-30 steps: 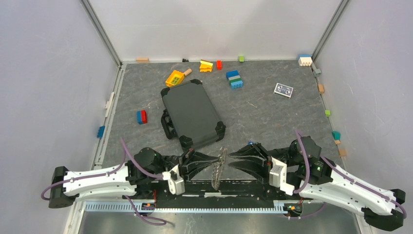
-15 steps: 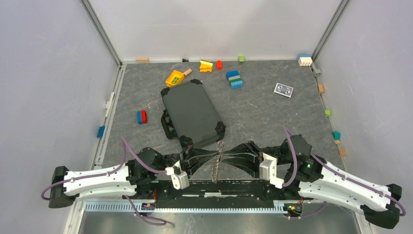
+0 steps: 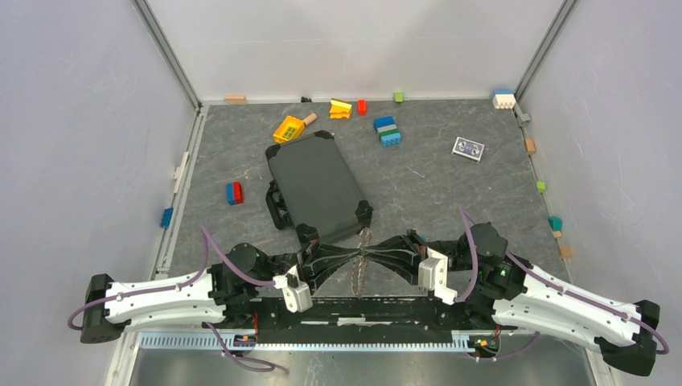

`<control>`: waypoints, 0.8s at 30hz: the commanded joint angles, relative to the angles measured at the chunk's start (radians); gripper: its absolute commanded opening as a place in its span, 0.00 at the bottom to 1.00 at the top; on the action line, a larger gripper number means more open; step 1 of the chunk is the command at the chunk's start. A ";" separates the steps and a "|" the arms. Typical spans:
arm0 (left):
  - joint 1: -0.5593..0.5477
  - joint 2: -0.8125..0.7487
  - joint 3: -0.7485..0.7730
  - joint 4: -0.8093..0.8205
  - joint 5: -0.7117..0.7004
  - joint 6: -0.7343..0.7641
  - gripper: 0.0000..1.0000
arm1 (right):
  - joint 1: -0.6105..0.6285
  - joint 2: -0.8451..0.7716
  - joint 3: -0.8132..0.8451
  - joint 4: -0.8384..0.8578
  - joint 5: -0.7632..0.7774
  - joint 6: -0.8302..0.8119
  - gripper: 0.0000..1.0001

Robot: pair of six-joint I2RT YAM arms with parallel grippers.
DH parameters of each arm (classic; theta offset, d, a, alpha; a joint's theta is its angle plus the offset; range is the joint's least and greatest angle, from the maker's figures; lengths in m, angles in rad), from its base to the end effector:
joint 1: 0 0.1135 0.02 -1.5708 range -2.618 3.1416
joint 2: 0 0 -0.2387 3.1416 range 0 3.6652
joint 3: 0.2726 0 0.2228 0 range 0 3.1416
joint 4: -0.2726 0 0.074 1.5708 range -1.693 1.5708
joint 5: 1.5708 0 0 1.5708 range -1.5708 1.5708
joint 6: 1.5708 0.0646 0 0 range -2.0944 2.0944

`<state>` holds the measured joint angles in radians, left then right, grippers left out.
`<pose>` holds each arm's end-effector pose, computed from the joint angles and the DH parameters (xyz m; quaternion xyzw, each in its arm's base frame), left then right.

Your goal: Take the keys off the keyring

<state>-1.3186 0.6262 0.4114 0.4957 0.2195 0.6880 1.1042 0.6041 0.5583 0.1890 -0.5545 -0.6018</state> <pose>0.0315 -0.1785 0.3043 0.5509 0.2474 -0.3089 0.7347 0.0453 0.1656 0.3176 -0.6104 0.2583 0.3543 0.6597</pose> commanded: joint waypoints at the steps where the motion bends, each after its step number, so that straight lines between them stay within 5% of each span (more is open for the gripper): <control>1: 0.002 -0.008 0.028 0.068 0.021 -0.025 0.02 | 0.003 -0.004 -0.003 0.052 0.027 0.020 0.17; 6: 0.003 -0.002 0.032 0.066 0.032 -0.027 0.02 | 0.003 -0.006 -0.005 0.047 0.024 0.016 0.01; 9: 0.004 0.004 0.034 0.062 0.034 -0.031 0.03 | 0.003 -0.011 -0.002 0.033 0.019 -0.001 0.00; 15: 0.002 0.016 0.059 -0.001 0.048 -0.044 0.35 | 0.003 -0.009 0.060 -0.090 0.044 -0.068 0.00; 24: 0.003 0.033 0.120 -0.158 0.041 -0.004 0.35 | 0.003 0.044 0.169 -0.308 0.119 -0.167 0.00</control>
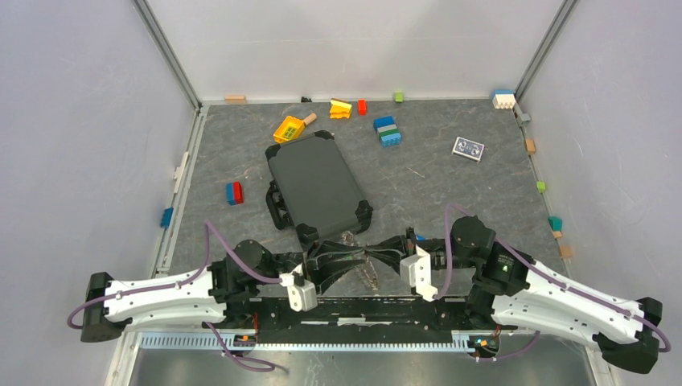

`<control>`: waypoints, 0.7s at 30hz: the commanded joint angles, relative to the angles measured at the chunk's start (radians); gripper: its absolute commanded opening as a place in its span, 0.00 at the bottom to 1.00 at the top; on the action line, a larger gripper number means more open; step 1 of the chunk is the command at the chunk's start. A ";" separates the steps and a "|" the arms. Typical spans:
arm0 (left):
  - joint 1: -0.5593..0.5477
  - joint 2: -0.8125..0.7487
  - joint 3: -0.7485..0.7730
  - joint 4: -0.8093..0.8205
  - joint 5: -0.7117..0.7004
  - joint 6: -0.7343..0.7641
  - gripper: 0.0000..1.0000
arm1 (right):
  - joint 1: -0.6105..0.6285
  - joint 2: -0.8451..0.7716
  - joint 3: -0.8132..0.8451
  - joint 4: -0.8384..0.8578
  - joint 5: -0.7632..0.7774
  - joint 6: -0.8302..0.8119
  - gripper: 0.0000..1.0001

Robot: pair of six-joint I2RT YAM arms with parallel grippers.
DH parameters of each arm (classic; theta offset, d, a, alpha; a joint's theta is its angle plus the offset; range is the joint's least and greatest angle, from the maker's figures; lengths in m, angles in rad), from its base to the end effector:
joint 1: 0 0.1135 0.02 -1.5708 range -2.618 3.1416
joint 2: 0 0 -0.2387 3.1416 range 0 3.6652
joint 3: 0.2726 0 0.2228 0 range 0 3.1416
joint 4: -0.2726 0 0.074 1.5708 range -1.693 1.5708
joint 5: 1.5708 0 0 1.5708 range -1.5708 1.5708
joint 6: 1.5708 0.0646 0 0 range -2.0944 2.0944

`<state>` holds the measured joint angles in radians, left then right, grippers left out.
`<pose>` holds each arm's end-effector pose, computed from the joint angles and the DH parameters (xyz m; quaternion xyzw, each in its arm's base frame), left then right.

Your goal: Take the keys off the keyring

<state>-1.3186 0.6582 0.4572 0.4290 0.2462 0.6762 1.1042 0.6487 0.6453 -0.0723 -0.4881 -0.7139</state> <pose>0.0313 -0.1845 0.3063 0.5708 0.2542 -0.3178 0.7132 0.0518 0.1701 0.3071 -0.6624 0.3077 0.3018 0.6128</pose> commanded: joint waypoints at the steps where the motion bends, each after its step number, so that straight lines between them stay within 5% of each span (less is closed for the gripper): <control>1: 0.003 -0.001 0.087 -0.132 0.007 0.017 0.35 | 0.003 -0.002 0.087 -0.056 0.064 -0.060 0.00; 12: 0.003 -0.051 0.154 -0.345 -0.116 0.001 0.36 | 0.003 0.035 0.192 -0.221 0.177 -0.122 0.00; 21: 0.002 0.089 0.211 -0.352 -0.149 -0.010 0.32 | 0.003 0.089 0.257 -0.269 0.155 -0.114 0.00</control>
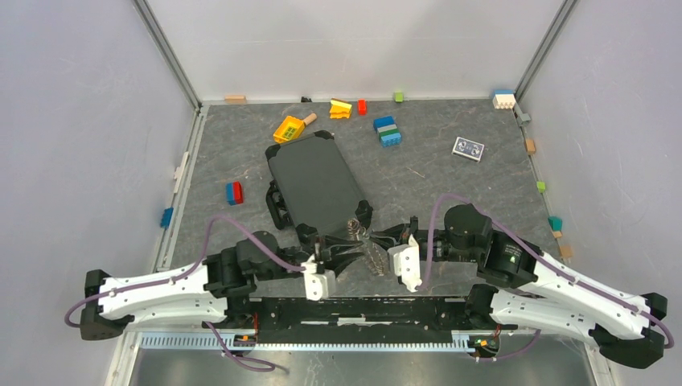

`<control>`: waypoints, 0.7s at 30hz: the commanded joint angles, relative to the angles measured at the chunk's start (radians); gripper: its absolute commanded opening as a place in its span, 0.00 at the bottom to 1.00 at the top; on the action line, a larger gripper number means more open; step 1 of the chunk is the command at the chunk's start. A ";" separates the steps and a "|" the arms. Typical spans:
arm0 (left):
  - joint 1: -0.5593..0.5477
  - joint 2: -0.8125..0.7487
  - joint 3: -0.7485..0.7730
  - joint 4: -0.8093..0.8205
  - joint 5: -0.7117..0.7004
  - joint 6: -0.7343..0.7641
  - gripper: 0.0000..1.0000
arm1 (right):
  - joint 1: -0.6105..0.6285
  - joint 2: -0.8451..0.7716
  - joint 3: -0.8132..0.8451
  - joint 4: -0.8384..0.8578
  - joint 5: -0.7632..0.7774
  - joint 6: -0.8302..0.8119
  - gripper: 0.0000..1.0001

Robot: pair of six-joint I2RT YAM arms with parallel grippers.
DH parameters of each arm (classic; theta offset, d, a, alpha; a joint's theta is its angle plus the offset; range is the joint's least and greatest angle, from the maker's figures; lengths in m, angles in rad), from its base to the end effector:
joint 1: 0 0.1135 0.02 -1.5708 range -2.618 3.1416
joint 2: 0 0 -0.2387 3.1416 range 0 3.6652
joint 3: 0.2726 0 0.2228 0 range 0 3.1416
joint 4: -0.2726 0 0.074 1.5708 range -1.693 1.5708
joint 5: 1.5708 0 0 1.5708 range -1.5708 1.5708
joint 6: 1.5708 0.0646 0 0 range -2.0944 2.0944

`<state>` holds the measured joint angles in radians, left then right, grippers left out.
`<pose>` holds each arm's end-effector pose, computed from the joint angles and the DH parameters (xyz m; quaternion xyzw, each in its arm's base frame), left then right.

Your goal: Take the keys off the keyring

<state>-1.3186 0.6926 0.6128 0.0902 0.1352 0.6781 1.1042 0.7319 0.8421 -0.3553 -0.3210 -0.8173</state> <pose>0.0397 -0.1890 0.3100 0.6159 0.3398 -0.2683 0.6581 0.0629 0.1702 0.3234 -0.6941 0.3652 0.2115 0.5832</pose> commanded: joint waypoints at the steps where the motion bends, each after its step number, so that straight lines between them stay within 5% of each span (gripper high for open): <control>1: 0.002 0.067 0.059 -0.010 -0.048 -0.012 0.32 | 0.003 0.006 0.060 0.014 -0.020 -0.011 0.00; 21: 0.002 0.015 0.035 0.026 -0.104 0.007 0.31 | 0.003 0.003 0.054 -0.019 -0.053 -0.023 0.00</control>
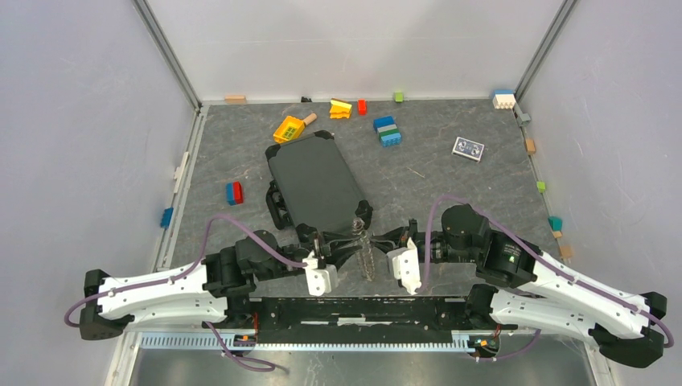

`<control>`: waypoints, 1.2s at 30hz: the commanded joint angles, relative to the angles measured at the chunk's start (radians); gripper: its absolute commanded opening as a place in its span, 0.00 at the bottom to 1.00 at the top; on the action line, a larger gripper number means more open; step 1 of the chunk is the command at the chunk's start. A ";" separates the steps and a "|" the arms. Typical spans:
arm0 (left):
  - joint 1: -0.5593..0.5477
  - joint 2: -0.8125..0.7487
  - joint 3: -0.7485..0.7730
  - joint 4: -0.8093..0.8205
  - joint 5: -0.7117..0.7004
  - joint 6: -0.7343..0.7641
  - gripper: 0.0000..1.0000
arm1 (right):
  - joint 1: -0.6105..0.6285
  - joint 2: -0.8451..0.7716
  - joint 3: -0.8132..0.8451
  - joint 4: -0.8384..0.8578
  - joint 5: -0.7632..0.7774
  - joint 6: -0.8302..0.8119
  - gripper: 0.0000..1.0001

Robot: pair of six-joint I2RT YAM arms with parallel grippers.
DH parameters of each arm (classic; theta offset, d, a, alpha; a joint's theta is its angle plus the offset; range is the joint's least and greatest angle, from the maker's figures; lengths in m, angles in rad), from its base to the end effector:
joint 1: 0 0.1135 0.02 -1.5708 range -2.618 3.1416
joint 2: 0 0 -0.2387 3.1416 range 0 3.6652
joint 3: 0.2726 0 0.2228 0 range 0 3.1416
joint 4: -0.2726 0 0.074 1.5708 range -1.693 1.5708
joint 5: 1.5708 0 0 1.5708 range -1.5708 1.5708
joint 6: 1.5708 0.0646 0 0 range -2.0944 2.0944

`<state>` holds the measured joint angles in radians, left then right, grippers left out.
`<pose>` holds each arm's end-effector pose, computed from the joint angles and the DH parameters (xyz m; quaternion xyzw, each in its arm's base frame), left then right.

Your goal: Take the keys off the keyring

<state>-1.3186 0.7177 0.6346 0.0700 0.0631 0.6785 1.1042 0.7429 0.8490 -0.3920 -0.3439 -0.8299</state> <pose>0.0453 -0.1922 0.3106 0.6100 0.3666 -0.2422 0.6594 0.0618 0.1711 0.3193 -0.7076 0.3635 0.2164 0.5661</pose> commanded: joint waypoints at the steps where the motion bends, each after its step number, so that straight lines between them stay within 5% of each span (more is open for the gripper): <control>1: 0.003 -0.007 0.013 0.047 -0.035 0.007 0.31 | 0.003 -0.009 0.047 0.019 -0.035 -0.010 0.00; 36: 0.003 0.051 0.024 0.047 0.017 -0.039 0.31 | 0.004 -0.015 0.033 0.044 -0.009 -0.004 0.00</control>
<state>-1.3178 0.7742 0.6346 0.0856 0.0410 0.6769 1.1046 0.7406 0.8490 -0.4141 -0.3866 -0.8314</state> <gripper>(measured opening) 0.307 0.006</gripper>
